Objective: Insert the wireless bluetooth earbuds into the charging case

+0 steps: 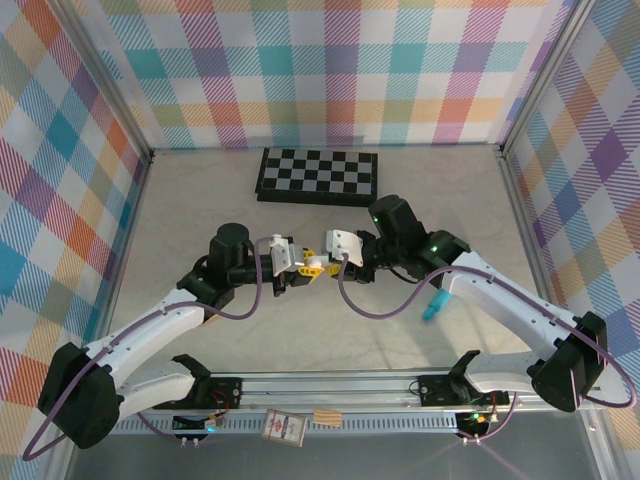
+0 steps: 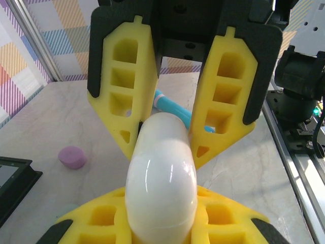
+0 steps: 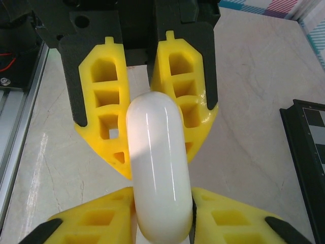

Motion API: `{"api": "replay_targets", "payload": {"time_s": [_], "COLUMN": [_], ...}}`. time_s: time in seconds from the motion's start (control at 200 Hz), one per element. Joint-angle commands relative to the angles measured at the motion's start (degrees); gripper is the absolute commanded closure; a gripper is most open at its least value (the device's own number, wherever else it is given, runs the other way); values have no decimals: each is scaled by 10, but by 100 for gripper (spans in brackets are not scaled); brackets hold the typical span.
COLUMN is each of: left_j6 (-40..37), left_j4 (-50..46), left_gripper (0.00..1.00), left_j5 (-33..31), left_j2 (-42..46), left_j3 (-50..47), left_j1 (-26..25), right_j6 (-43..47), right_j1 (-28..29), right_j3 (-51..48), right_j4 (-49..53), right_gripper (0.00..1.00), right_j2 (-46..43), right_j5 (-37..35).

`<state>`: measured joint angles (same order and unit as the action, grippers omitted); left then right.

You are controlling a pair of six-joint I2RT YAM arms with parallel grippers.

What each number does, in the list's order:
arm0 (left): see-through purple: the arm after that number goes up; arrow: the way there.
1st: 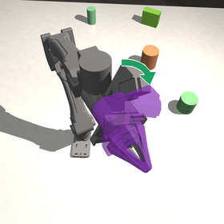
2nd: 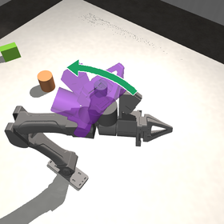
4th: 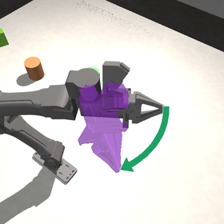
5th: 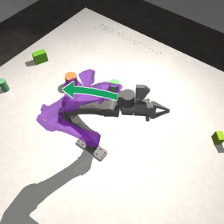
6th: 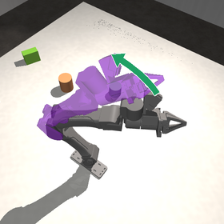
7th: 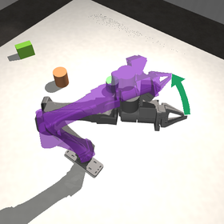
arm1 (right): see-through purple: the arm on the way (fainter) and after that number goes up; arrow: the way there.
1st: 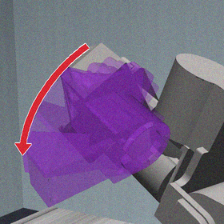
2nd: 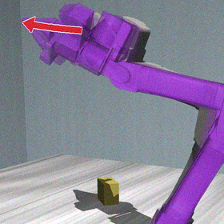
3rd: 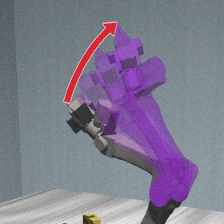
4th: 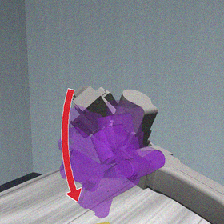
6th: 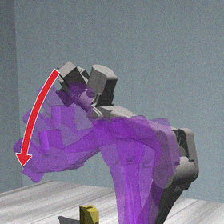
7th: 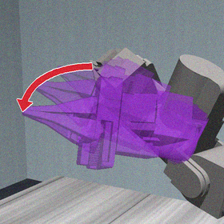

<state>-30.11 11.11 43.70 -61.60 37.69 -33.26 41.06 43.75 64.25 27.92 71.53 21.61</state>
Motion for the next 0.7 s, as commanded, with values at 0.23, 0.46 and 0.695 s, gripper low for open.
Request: {"api": "replay_targets", "payload": {"time_s": [0.23,0.46,0.695], "left_j6": [17,66,136], "left_j4": [41,59,134], "left_gripper": [72,48,27], "left_j5": [11,-5,-51], "left_j2": [-15,0,40], "left_j3": [7,-6,-48], "left_j1": [-1,-1,-1], "right_j6": [-37,-80,-138], "right_j1": [-1,-19,-57], "right_j3": [-23,-68,-122], "right_j4": [-30,-77,-134], "right_gripper": [79,79,78], "right_j2": [-27,-40,-32], "right_j5": [9,22,35]}}
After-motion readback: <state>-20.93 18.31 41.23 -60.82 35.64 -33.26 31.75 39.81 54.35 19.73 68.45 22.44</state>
